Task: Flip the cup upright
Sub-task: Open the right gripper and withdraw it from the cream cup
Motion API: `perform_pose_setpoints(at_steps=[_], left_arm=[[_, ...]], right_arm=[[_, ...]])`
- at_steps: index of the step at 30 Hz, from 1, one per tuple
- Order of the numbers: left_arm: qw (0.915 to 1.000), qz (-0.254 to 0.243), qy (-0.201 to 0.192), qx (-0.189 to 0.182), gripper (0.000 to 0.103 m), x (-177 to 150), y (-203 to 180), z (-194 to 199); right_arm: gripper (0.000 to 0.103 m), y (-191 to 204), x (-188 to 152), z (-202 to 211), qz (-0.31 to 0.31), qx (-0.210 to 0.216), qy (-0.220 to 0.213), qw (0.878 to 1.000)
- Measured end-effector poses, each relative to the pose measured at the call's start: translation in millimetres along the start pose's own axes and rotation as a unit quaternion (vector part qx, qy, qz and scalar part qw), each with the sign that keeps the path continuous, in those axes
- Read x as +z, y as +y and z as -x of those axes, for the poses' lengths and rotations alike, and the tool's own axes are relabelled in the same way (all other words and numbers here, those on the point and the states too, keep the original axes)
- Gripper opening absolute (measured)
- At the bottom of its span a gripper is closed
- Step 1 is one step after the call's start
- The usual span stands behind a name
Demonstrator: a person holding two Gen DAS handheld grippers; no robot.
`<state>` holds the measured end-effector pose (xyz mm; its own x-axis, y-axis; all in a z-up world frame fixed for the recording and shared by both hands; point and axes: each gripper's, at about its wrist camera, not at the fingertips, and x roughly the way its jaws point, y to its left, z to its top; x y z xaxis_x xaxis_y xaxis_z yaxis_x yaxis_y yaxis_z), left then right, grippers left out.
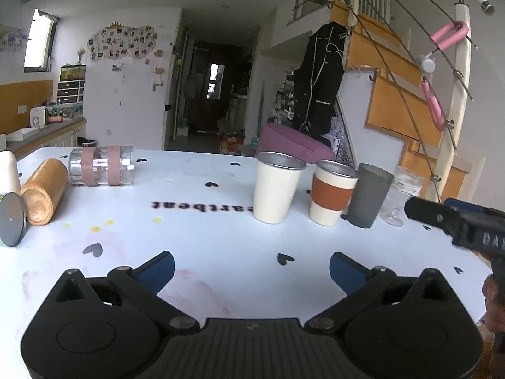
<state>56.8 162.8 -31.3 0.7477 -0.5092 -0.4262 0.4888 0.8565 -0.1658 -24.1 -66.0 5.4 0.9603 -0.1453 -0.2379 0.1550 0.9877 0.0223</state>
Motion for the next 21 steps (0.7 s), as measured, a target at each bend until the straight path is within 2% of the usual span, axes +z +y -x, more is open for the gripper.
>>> perform_pose_setpoints(at_steps=[2,7,21], left_arm=[[1.0,-0.002,0.002,0.006,0.103,-0.3,-2.5,4.2],[0.9966,-0.034,-0.026,0.07,0.103,-2.2,-14.7,22.5],[0.9951,-0.042,-0.029,0.085,0.103,0.8,-17.1,39.5]], right_arm=[[0.1,1.7,-2.5,9.5,0.006,0.001,-0.002,1.0],[0.103,4.7,-8.4,24.7,0.014,-0.004,-0.002,1.0],[0.103,7.7,-13.5,33.1,0.017,-0.019,0.015,1.0]])
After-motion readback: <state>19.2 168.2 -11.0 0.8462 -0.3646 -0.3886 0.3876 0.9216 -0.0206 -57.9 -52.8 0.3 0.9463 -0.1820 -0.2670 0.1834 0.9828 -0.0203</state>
